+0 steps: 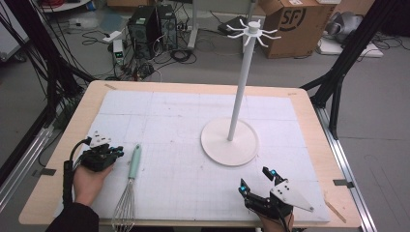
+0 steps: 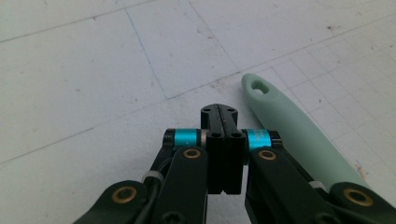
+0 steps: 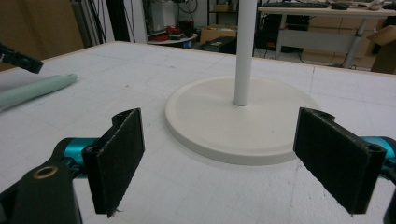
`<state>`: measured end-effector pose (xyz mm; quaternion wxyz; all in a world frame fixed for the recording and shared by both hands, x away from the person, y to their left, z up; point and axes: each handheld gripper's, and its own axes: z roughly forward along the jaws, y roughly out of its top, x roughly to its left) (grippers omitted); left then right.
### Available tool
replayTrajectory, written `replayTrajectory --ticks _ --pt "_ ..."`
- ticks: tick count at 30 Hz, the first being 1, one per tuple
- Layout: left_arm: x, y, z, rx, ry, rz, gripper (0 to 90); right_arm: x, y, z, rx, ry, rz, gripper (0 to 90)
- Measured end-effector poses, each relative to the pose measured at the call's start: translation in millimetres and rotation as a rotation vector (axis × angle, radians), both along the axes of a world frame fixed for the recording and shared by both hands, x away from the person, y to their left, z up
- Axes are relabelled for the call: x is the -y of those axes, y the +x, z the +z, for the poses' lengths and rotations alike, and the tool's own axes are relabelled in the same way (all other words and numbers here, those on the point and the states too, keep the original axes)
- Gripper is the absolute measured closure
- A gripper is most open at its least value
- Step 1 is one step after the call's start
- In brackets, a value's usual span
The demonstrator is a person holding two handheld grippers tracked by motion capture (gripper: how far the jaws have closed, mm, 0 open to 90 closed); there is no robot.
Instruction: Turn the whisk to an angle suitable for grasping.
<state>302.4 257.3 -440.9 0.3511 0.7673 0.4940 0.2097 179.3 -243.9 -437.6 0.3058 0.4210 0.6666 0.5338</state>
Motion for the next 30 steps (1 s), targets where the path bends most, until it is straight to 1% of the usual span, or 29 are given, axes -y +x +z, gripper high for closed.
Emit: replayTrajectory --ticks 1,2,3,7,9,10,12,14,15,16,19,21,23,26,30 --pt "1.9 2.9 -1.5 -0.014 0.007 -0.003 90.0 0.2 0.2 -0.1 -0.002 0.002 -0.001 15.2" --pt "1.9 2.9 -1.5 -0.014 0.007 -0.003 90.0 0.6 0.4 -0.1 -0.001 0.002 -0.003 15.2" --pt "5.4 8.7 -5.2 -0.042 0.013 -0.007 90.0 0.7 0.3 0.1 -0.001 0.006 -0.004 15.3" --pt "11.7 16.4 -11.3 -0.067 0.015 -0.010 90.0 2.0 -0.5 0.7 0.001 0.014 -0.003 15.2" --pt "13.8 17.7 -12.2 -0.065 0.022 -0.010 90.0 2.4 0.0 0.3 -0.001 0.017 -0.003 15.2" --pt "15.8 19.8 -12.3 -0.070 0.002 -0.007 90.0 2.6 0.1 0.1 -0.003 0.019 -0.004 15.2" --pt "18.0 20.6 -13.1 -0.069 -0.016 -0.003 90.0 3.1 0.4 0.1 -0.001 0.019 -0.006 15.2" --pt "19.0 20.7 -13.3 -0.071 -0.015 -0.002 90.0 2.9 0.3 0.3 -0.001 0.020 -0.006 15.2" --pt "21.9 21.6 -12.5 -0.070 -0.001 -0.003 90.0 2.8 0.4 0.3 -0.001 0.020 -0.005 15.3" --pt "24.0 22.0 -11.8 -0.065 0.005 -0.007 90.0 2.6 0.3 0.2 -0.004 0.021 -0.005 15.2" --pt "31.3 23.7 -9.8 -0.061 0.007 -0.018 89.9 1.9 0.6 0.1 -0.006 0.019 -0.006 15.3" --pt "36.8 25.2 -9.5 -0.053 -0.007 -0.022 89.9 1.7 0.6 0.1 -0.005 0.019 -0.007 15.3" --pt "41.2 27.2 -9.1 -0.056 -0.008 -0.028 89.9 1.8 0.8 -0.1 -0.005 0.019 -0.008 15.2" --pt "48.7 29.8 -8.1 -0.055 0.009 -0.039 89.9 2.2 0.7 -0.2 -0.008 0.021 -0.008 15.3" --pt "55.5 32.0 -8.3 -0.054 0.009 -0.042 89.8 2.9 0.6 0.1 -0.003 0.021 -0.010 15.2"
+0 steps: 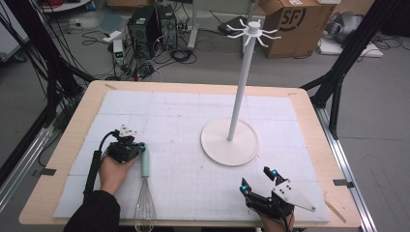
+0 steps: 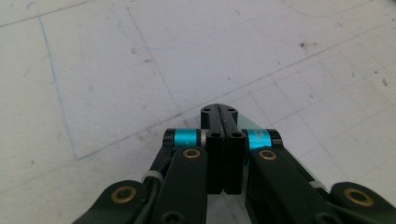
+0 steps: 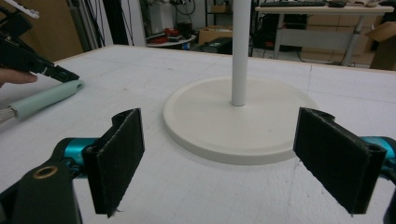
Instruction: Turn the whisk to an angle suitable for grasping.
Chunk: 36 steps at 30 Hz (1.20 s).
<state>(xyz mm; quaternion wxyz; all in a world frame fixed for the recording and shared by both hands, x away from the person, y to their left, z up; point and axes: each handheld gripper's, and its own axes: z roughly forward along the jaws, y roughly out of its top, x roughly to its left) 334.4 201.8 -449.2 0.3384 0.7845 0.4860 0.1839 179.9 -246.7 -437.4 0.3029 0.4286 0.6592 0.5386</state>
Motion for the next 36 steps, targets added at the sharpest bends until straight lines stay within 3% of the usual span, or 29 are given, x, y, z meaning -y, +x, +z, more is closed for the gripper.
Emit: replayTrajectory --ticks 4,12,24,36 --pt "3.2 2.3 -4.2 -0.017 0.000 0.009 89.8 -0.1 -0.4 0.2 0.000 0.000 0.002 15.2" --pt "12.8 5.4 -6.7 -0.004 -0.038 0.011 89.8 0.0 -0.6 0.3 0.001 0.001 0.004 15.3" --pt "27.1 7.2 -8.7 0.007 -0.053 -0.012 89.8 2.2 -1.9 0.4 0.003 0.001 -0.001 15.3" --pt "48.5 -0.4 -8.4 0.006 -0.056 -0.084 89.7 2.9 -2.6 1.0 0.005 0.004 -0.009 15.3"
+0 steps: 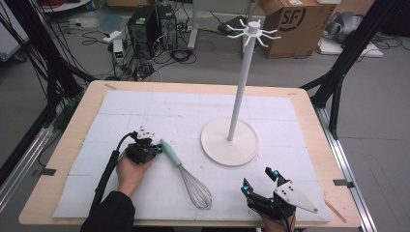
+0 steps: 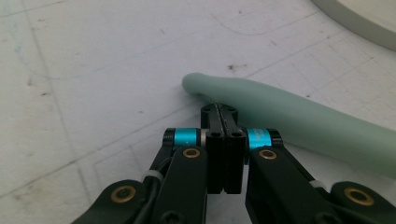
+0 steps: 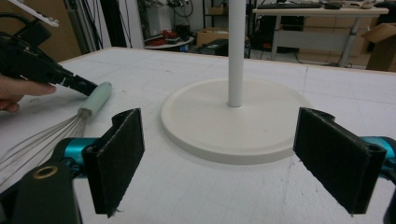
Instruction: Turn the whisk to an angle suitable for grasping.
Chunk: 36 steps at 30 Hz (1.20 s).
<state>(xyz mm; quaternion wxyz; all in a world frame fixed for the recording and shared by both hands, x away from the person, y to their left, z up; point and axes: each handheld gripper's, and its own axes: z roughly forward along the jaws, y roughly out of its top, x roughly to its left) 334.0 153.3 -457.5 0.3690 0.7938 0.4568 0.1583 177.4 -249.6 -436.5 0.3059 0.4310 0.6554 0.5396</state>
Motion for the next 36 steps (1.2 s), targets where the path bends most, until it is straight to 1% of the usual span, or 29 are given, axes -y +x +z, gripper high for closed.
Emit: replayTrajectory --ticks 7,10,12,13,15,17,18,22,26,29,30,31,32,33,34,36 --pt "11.7 -3.0 -0.1 0.008 0.004 -0.037 89.7 0.6 -0.2 0.2 0.000 0.002 -0.002 15.3" --pt "13.9 -3.8 0.0 0.004 -0.006 -0.049 89.7 1.3 -0.3 0.5 0.001 0.006 -0.004 15.3" --pt "14.2 -5.8 1.2 0.011 -0.014 -0.055 89.7 2.3 -0.5 0.8 0.002 0.007 -0.007 15.3" --pt "13.6 -7.2 2.7 0.018 -0.011 -0.063 89.7 2.5 -0.4 0.8 0.003 0.009 -0.009 15.3" --pt "12.4 -11.2 6.7 0.037 -0.026 -0.067 89.7 2.9 -0.4 0.5 0.002 0.008 -0.009 15.3" --pt "11.5 -15.6 11.4 0.056 -0.041 -0.081 89.7 2.9 -0.3 0.4 0.001 0.007 -0.008 15.3" --pt "11.0 -18.4 14.0 0.065 -0.041 -0.091 89.7 2.9 -0.4 0.4 0.001 0.006 -0.007 15.3" --pt "7.5 -30.6 21.0 0.096 -0.077 -0.111 89.7 2.8 -1.0 0.5 0.000 0.005 -0.009 15.3" --pt "2.9 -39.2 22.5 0.113 -0.099 -0.121 89.7 2.1 -0.7 0.3 0.002 0.002 -0.009 15.3" --pt "-2.8 -44.6 22.3 0.128 -0.130 -0.120 89.7 1.8 -0.8 0.1 0.002 -0.002 -0.009 15.3" --pt "-4.5 -46.3 22.1 0.131 -0.135 -0.121 89.7 1.7 -0.7 0.1 0.000 -0.001 -0.007 15.3" --pt "-6.0 -47.8 22.3 0.135 -0.132 -0.125 88.7 1.7 -0.7 0.0 -0.002 -0.001 -0.008 15.3" --pt "-9.9 -51.2 22.8 0.149 -0.144 -0.127 87.2 1.7 -0.7 -0.1 -0.003 -0.001 -0.008 15.3" --pt "-9.9 -51.2 22.8 0.149 -0.144 -0.127 86.0 1.8 -0.7 0.0 -0.002 -0.002 -0.010 15.3" --pt "-18.5 -57.5 23.0 0.167 -0.190 -0.114 85.3 1.9 -0.8 0.0 0.000 -0.003 -0.009 15.3" --pt "-28.5 -65.1 23.1 0.191 -0.248 -0.093 81.7 2.0 -0.7 0.1 0.002 -0.002 -0.009 15.3"
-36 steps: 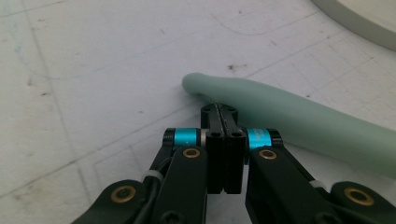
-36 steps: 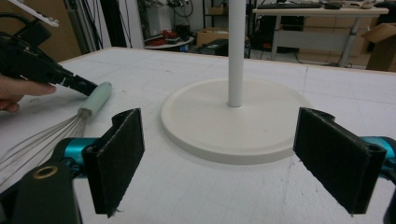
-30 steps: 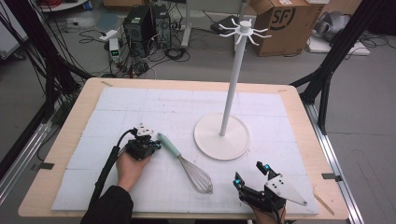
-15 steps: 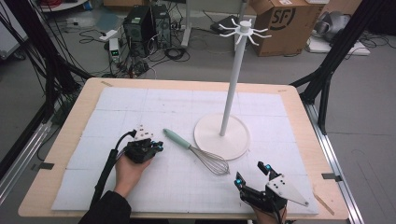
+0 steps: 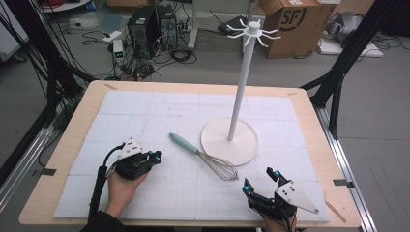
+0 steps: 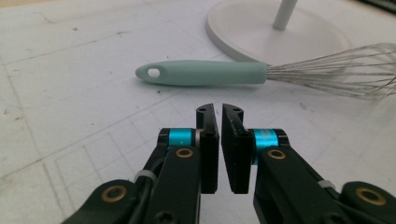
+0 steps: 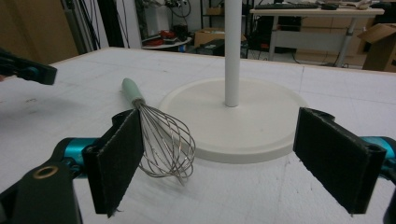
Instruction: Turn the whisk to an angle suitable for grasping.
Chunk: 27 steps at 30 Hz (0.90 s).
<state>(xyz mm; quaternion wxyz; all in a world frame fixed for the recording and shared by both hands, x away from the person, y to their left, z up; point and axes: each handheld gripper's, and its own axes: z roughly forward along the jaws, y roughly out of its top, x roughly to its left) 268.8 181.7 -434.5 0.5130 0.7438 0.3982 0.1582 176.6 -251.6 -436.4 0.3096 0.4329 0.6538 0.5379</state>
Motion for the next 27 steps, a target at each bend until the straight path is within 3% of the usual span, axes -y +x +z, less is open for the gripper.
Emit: replayTrajectory --ticks 3,5,6,8,10,13,16,19,22,27 --pt "-14.9 -9.6 -1.8 0.014 -0.086 0.000 59.7 -0.7 0.0 -0.1 -0.004 0.000 0.003 15.3" --pt "-18.6 -12.1 -2.2 0.008 -0.089 -0.004 43.7 -1.1 0.1 0.0 -0.001 -0.002 0.005 15.3" --pt "-21.8 -15.1 -2.1 0.010 -0.084 0.005 40.1 -1.3 0.1 0.1 -0.001 -0.003 0.005 15.3" --pt "-29.9 -21.9 -0.5 0.033 -0.108 -0.013 39.7 -1.5 0.0 0.3 0.001 -0.004 0.006 15.3" --pt "-41.1 -32.8 5.4 0.065 -0.158 -0.007 34.0 -2.0 -0.2 0.4 -0.001 -0.001 0.006 15.3" --pt "-48.6 -41.1 10.3 0.098 -0.182 0.000 32.3 -2.0 0.1 0.3 0.000 -0.004 0.007 15.3" --pt "-66.0 -55.3 20.8 0.134 -0.242 0.017 27.1 -2.6 -0.1 0.3 -0.002 -0.003 0.010 15.4" --pt "-73.9 -64.4 24.2 0.163 -0.260 0.028 25.9 -2.5 -0.1 0.2 -0.003 -0.003 0.008 15.3" --pt "-84.0 -81.8 22.4 0.185 -0.248 0.028 25.1 -2.4 0.0 0.4 0.001 -0.002 0.005 15.3" --pt "-87.5 -87.2 16.2 0.175 -0.234 0.035 25.1 -4.1 0.2 0.8 0.001 -0.004 0.010 15.4"
